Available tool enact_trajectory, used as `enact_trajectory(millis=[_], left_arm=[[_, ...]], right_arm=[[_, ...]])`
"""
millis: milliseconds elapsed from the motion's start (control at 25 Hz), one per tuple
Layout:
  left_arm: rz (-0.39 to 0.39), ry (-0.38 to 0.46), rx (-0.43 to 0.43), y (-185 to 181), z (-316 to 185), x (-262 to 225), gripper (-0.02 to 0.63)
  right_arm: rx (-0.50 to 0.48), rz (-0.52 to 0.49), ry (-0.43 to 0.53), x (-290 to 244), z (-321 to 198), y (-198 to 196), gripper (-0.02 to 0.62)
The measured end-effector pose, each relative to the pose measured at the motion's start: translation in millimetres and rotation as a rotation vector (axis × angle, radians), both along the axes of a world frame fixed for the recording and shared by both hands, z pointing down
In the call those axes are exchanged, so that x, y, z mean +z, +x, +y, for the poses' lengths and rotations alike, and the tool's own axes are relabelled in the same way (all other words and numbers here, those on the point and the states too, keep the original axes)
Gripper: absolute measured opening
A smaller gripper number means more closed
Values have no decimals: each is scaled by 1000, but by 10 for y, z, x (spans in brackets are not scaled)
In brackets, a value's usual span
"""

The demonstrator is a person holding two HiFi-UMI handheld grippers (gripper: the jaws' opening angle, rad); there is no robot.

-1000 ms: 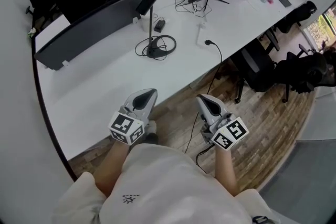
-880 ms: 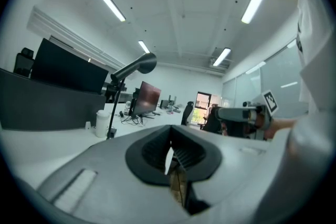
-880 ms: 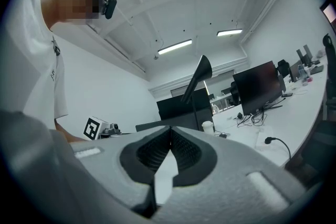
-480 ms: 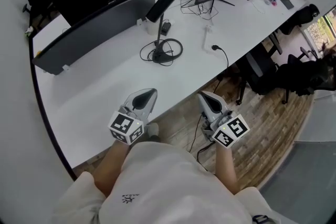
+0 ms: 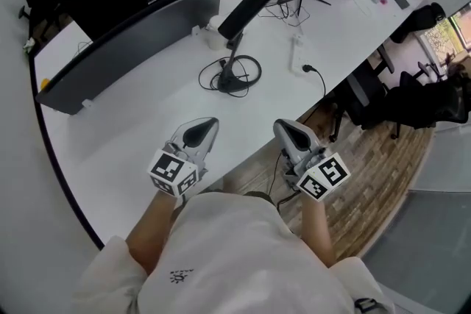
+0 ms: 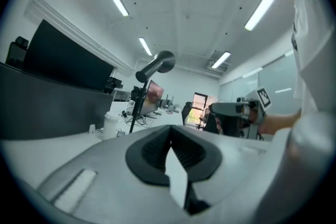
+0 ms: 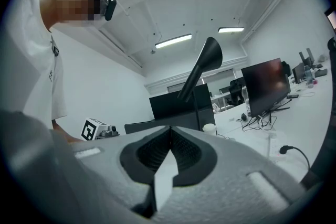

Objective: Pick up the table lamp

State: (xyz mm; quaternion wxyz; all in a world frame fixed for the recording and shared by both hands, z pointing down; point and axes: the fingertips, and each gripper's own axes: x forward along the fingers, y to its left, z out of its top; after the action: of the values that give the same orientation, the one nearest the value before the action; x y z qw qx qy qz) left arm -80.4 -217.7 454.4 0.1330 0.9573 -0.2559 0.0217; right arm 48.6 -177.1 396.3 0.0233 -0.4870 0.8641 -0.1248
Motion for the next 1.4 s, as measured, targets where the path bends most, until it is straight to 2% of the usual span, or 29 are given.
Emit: enact_trajectory(millis=[280,720,1240,1400], left_arm=[[34,-22,-8,-91,-142,49,-6],[1,-40,-39,32,-237,150,-5],[-66,-53,-226,438,-615,373,-6],[-73,-50,-303,574,-755,440,-5]], right_arm=[[-16,21,-29,73,-227,-105,2],[-71,6,-50,183,-418,-10,2],[-277,-10,-49,394,-1033,346,2],[-325,28,-2,398,-1260,441,2]])
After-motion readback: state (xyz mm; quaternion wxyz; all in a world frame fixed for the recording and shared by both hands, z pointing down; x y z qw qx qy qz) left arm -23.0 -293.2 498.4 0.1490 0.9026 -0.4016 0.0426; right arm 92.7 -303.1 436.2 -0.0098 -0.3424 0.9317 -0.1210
